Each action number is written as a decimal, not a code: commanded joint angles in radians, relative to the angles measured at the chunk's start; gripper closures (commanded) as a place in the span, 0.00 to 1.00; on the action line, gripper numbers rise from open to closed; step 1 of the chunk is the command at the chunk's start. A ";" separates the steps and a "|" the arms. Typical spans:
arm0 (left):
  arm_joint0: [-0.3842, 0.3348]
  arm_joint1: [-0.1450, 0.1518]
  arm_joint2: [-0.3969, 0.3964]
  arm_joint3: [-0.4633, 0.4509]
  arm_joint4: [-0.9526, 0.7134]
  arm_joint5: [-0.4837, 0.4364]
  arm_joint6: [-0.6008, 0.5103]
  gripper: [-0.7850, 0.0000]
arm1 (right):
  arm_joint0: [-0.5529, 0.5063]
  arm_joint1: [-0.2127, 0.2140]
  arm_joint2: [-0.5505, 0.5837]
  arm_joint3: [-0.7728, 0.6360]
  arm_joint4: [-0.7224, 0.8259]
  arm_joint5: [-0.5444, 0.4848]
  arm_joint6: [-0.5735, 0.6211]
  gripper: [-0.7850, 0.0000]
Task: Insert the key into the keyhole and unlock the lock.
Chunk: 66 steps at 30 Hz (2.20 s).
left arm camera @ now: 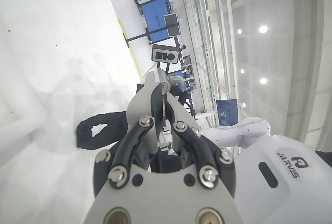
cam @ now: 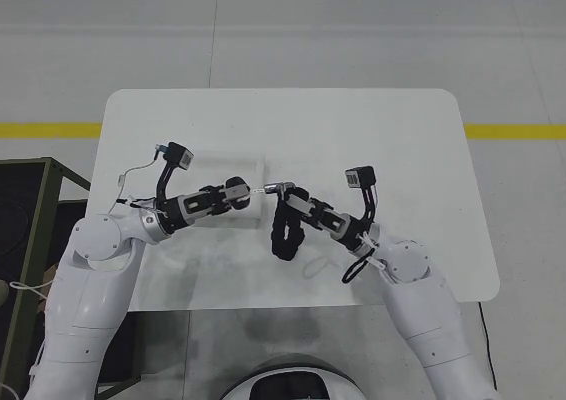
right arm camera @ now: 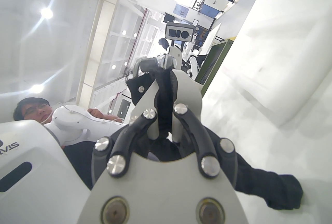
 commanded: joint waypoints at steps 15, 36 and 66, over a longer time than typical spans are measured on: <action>0.001 0.005 0.000 0.003 0.000 0.000 0.017 0.00 | 0.001 0.011 -0.020 -0.005 0.031 0.018 -0.034 1.00; 0.020 0.013 -0.004 -0.010 0.030 -0.026 0.029 1.00 | 0.000 0.030 -0.009 -0.006 0.056 0.028 -0.044 1.00; 0.022 0.023 -0.002 0.000 -0.017 -0.021 -0.009 1.00 | 0.012 0.048 -0.048 -0.016 0.038 0.058 -0.037 1.00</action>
